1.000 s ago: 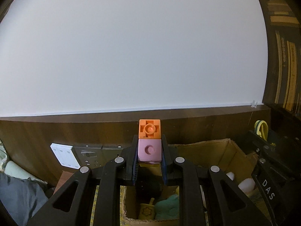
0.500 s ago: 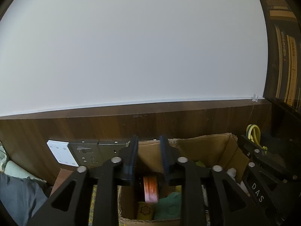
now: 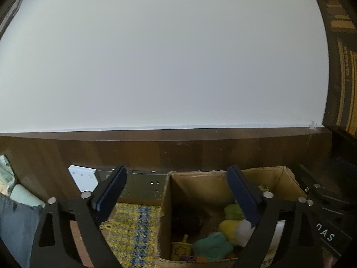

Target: Organize objects

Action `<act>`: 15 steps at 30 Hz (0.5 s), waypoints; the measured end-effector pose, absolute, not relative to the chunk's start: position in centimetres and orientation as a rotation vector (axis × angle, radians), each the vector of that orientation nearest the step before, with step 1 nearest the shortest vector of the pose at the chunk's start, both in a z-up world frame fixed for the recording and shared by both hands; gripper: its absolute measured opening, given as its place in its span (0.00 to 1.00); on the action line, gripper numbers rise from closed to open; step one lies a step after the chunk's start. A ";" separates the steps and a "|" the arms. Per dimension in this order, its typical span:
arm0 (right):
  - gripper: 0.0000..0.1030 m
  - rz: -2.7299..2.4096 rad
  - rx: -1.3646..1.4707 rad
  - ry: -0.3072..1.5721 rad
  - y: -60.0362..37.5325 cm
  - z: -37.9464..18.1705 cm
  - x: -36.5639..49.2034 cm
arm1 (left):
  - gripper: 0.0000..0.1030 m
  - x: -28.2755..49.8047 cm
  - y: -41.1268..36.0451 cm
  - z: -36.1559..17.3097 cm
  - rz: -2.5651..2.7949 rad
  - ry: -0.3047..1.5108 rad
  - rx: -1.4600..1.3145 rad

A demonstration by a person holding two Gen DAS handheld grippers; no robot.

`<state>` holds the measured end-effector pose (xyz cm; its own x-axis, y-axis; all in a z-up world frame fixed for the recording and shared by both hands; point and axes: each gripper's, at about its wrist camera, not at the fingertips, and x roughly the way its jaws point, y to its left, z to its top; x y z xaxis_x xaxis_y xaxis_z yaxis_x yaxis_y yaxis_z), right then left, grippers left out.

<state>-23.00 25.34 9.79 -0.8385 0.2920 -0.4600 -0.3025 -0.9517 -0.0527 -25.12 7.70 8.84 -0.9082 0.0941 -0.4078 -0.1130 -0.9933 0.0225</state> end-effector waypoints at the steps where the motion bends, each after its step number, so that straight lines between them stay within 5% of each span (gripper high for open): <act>1: 0.90 2.742 -0.683 0.036 25.5 9.8 -23.0 | 1.00 -25.1 7.5 8.9 2.986 0.055 -0.628; 15: 0.96 2.737 -0.687 0.054 25.9 10.6 -22.8 | 1.00 -24.8 7.0 9.5 2.992 0.019 -0.627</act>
<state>-22.83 25.85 10.58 -0.8341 0.2946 -0.4664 -0.3129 -0.9490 -0.0398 -24.79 7.01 9.50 -0.9124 0.0795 -0.4014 -0.0847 -0.9964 -0.0048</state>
